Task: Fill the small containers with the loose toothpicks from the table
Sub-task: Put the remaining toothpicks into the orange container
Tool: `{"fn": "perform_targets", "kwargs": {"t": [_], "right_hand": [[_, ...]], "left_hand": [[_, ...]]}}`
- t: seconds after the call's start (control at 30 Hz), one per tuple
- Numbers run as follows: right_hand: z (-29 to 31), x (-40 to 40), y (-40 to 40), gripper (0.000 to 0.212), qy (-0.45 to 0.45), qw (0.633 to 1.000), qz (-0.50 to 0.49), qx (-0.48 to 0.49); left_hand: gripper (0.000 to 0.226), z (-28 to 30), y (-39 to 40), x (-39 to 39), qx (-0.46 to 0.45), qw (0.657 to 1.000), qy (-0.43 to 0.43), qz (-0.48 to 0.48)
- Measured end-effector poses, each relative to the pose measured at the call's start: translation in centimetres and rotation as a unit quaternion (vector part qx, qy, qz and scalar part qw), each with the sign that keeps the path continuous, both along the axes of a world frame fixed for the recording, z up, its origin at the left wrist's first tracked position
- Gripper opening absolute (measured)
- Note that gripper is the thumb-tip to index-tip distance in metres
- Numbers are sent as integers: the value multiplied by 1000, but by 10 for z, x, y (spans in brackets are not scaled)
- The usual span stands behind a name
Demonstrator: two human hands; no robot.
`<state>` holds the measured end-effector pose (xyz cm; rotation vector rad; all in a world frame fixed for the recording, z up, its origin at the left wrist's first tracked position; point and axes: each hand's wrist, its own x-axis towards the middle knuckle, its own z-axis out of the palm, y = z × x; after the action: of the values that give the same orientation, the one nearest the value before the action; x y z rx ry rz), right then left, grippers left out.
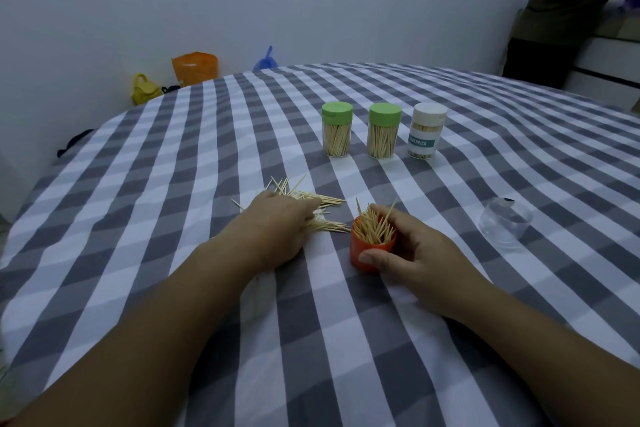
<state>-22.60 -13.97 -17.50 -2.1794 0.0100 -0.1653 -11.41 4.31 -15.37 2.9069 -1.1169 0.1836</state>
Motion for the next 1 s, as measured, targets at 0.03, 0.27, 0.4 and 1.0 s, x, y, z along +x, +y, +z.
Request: {"fn": "perform_targets", "kwargs": {"t": [0.03,0.27,0.4,1.0], "right_hand": [[0,0,0,67,1,1000,0,-1],[0,0,1,73,1,1000,1,0],[0,-1,1,72,-6,1000,-3,0],[0,0,6,72,-17,999,-5,-32]], "left_hand": [[41,-1,-2,0,14,1000,-15,3],[45,-10,-19,-11,99,991,-89,12],[65,-14,-20,-15,5,999,-38,36],[22,17,-29,-33,-751,539,382,7]]}}
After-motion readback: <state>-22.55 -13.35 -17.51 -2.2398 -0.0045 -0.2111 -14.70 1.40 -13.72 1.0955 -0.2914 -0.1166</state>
